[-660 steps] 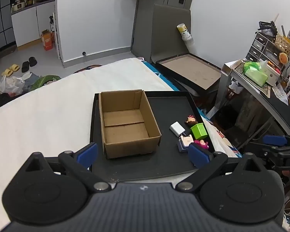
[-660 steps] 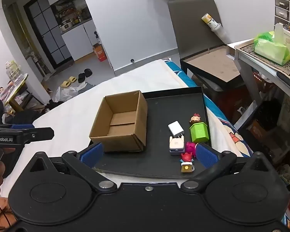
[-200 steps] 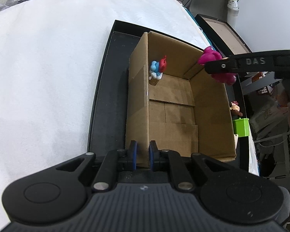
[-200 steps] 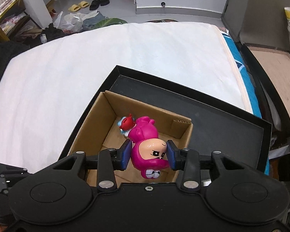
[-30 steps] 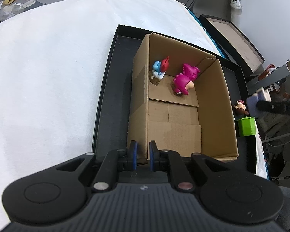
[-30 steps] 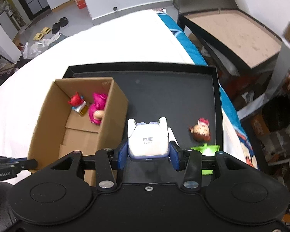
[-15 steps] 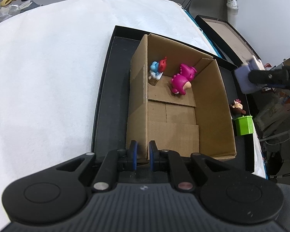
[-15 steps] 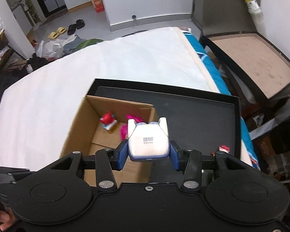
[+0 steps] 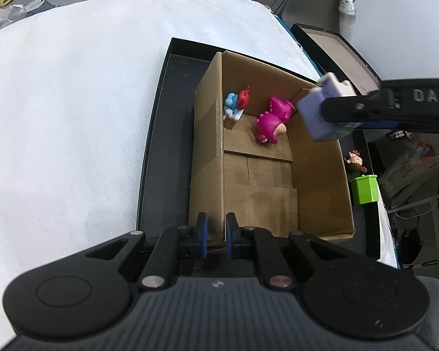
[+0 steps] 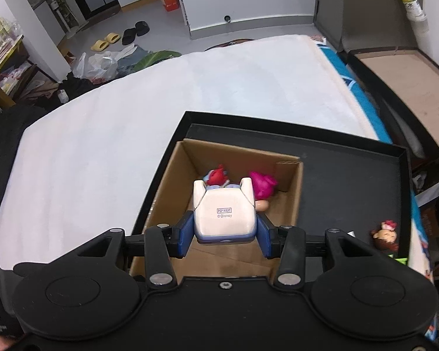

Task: Organize rigid objects
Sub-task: 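Lift the white cube with the right gripper and carry it over the box, then open the right gripper to drop the white cube into the box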

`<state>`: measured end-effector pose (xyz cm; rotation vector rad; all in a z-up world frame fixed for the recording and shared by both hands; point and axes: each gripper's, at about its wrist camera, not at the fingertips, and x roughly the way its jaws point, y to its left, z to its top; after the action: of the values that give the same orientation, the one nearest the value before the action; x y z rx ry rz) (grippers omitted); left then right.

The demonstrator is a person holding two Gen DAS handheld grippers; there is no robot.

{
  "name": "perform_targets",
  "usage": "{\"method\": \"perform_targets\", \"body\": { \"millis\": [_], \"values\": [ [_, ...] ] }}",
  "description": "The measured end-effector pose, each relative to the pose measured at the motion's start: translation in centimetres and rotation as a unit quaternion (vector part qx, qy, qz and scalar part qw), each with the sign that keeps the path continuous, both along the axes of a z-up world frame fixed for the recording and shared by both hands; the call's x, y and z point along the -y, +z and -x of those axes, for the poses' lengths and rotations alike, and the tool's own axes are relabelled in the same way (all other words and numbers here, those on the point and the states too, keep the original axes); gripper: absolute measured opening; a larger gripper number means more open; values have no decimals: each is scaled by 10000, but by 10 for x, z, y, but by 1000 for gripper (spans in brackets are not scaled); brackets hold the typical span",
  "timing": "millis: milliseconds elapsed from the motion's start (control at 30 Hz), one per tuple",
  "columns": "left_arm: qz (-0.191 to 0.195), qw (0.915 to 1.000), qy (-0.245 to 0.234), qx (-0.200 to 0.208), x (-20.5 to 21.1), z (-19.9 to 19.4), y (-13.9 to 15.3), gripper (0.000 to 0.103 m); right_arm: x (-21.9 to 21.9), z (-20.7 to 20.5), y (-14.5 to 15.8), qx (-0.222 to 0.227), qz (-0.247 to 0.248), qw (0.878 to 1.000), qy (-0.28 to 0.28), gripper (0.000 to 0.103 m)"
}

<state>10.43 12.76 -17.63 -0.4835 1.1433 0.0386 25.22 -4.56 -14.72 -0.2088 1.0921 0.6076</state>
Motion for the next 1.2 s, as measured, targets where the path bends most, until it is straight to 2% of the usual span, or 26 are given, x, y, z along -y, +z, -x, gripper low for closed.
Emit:
{"method": "perform_targets", "body": {
  "millis": [367, 467, 567, 667, 1067, 1200],
  "values": [
    [6, 9999, -87, -103, 2, -5, -5, 11, -27, 3, -22, -195, -32, 9998, -3, 44],
    [-4, 9999, -86, -131, 3, -6, -6, 12, -29, 2, -26, -228, -171, 9996, -78, 44],
    [-44, 9998, -88, -163, 4, -7, -6, 12, -28, 0, -31, -309, -288, 9990, -157, 50],
    [-151, 9995, -111, -240, 8, -10, -7, 12, -22, 4, -26, -267, -468, 9985, -134, 51],
    [-346, 9987, -133, -349, 16, -13, -7, 12, 30, 8, -6, -216, -575, 9976, -315, 51],
    [-379, 9985, -102, -389, 18, -13, -6, 12, 45, 12, -1, -222, -649, 9972, -305, 57]
  ]
}}
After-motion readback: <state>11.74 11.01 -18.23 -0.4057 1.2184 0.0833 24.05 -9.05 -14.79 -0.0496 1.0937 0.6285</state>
